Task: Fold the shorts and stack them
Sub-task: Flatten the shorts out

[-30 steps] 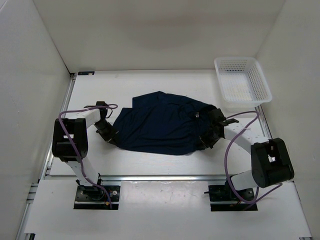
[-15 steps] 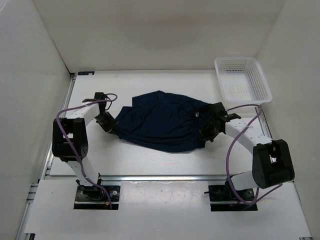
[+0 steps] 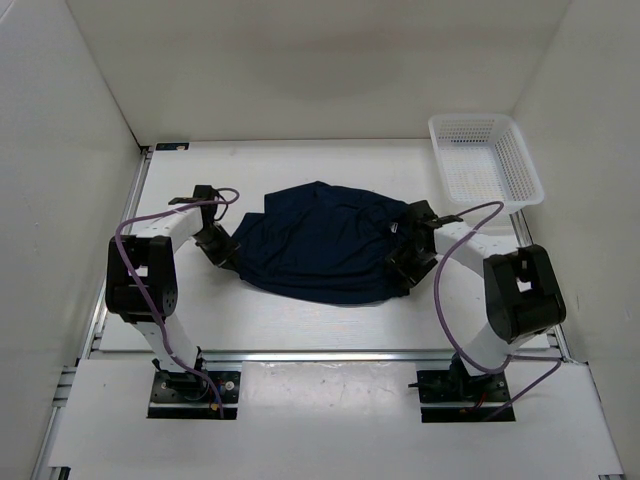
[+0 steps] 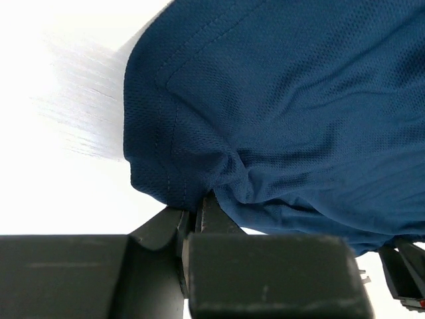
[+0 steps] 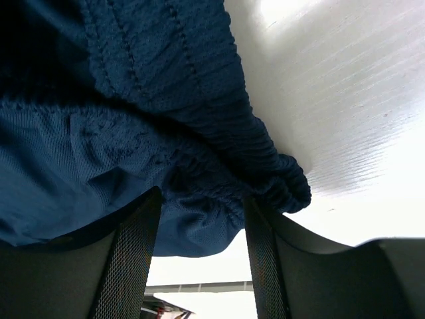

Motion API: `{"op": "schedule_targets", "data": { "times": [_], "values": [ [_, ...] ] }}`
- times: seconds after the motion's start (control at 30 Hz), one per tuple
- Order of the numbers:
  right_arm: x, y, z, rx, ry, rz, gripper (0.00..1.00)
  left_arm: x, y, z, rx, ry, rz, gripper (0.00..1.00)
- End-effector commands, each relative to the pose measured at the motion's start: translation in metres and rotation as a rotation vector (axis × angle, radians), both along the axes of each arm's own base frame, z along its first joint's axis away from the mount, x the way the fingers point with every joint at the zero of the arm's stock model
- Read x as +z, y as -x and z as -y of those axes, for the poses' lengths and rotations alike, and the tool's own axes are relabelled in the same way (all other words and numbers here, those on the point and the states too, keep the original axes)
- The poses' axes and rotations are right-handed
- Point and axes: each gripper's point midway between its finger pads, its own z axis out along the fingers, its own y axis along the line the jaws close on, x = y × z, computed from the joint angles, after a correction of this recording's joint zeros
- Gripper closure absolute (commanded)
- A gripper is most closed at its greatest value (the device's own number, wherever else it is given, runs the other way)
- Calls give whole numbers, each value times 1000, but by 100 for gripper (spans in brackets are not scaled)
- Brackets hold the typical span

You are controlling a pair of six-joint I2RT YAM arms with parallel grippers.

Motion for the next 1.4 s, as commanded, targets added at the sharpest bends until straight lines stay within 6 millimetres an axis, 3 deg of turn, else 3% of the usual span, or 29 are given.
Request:
{"op": "schedule_targets", "data": {
  "times": [0.0, 0.07, 0.17, 0.2, 0.23, 0.4, 0.57, 0.63, 0.73, 0.9, 1.13, 1.2, 1.27, 1.3, 1.33, 1.37],
  "values": [
    [-2, -11, 5, -32, 54, -1, 42, 13, -5, 3, -16, 7, 49, 90],
    [-9, -8, 8, -44, 74, -25, 43, 11, -2, 3, -16, 6, 40, 90],
    [-14, -3, 10, -44, 82, -45, 54, 11, -2, 3, -16, 6, 40, 90],
    [-18, 2, 12, -43, 87, -58, 59, 11, -2, 3, -16, 6, 40, 90],
    [-18, 2, 12, -43, 87, -58, 71, 11, -2, 3, -16, 6, 40, 90],
    [-22, 11, 19, -46, 112, -65, 98, 11, -2, 3, -16, 6, 40, 90],
    [-8, 6, 24, -36, 129, -6, 100, 13, -3, 1, -15, -2, 49, 90],
    [9, -5, 25, -22, 133, 60, 100, 15, -6, 1, -14, -2, 58, 90],
    [23, -8, 14, 60, 128, 110, 100, 15, -6, 1, -14, -2, 58, 90],
    [32, -1, -6, 148, 137, 126, 42, 17, -9, 2, -14, -1, 68, 90],
    [10, 0, -22, 186, 177, 66, 39, 17, -9, 2, -14, -1, 68, 90],
    [1, -2, -20, 177, 199, 44, 42, 17, -9, 2, -14, -1, 68, 90],
    [-2, -1, -16, 176, 224, 34, 55, 17, -9, 2, -14, -1, 68, 90],
    [-3, -2, -13, 172, 242, 42, 63, 15, -6, 1, -14, -2, 59, 90],
    [-3, -3, -11, 170, 250, 46, 83, 18, -7, 1, -14, -1, 68, 90],
    [-3, -1, -10, 162, 253, 36, 93, 18, -4, 1, -14, -2, 59, 90]
  ]
}}
